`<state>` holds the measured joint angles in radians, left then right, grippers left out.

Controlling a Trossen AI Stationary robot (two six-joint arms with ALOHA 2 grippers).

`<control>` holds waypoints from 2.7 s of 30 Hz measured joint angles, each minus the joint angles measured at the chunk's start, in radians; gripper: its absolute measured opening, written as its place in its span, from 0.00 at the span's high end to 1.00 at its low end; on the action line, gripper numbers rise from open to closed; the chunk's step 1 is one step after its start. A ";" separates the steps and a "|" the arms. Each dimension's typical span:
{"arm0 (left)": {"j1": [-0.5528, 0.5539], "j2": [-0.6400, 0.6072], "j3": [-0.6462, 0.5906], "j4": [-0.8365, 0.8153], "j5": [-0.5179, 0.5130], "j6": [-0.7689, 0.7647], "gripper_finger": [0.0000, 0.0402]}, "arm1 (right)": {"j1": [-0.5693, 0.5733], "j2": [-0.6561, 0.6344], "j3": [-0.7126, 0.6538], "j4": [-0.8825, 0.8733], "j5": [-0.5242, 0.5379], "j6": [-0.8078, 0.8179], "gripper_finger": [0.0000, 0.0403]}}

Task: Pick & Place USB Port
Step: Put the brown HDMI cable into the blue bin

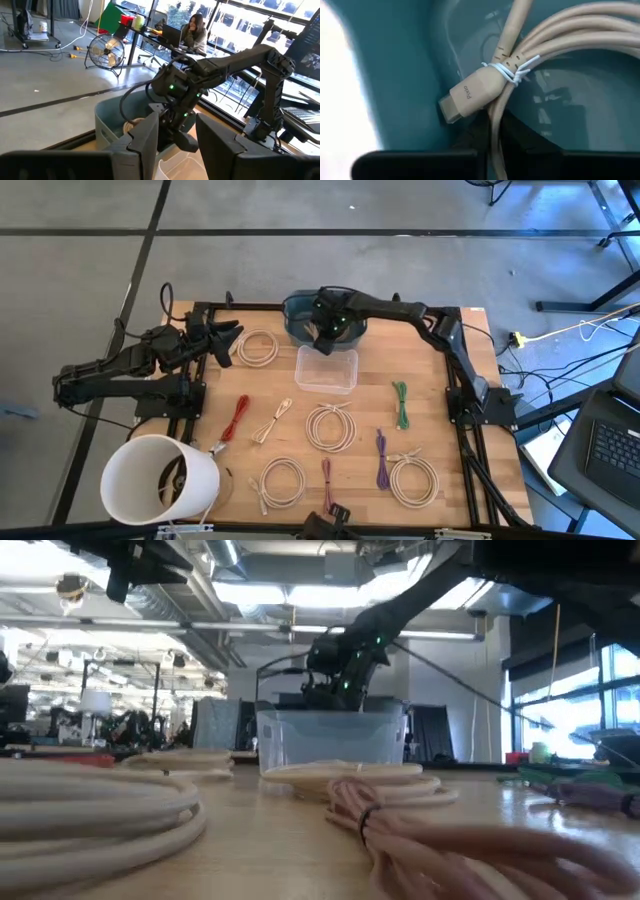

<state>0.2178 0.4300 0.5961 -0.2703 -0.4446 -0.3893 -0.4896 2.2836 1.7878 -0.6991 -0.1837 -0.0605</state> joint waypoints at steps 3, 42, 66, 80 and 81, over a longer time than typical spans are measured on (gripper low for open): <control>0.000 0.000 0.000 0.000 0.000 0.000 0.69 | 0.000 0.000 0.000 0.009 0.007 -0.002 0.94; 0.000 0.297 0.000 -0.429 0.239 0.015 0.69 | 0.116 -0.593 0.288 -0.390 0.190 -0.125 0.60; 0.103 0.952 0.354 -0.461 0.176 0.462 0.59 | 0.118 -0.643 0.269 -0.481 0.237 -0.018 0.60; 0.302 1.063 0.359 -0.591 0.315 0.531 0.59 | 0.120 -0.643 0.269 -0.535 0.237 -0.027 0.60; 0.302 1.062 0.359 -0.593 0.309 0.530 0.59 | 0.120 -0.643 0.269 -0.540 0.237 -0.029 0.60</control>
<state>0.5199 1.4916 0.9553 -0.8631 -0.1360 0.1404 -0.3695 1.6402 2.0563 -1.2394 0.0528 -0.0896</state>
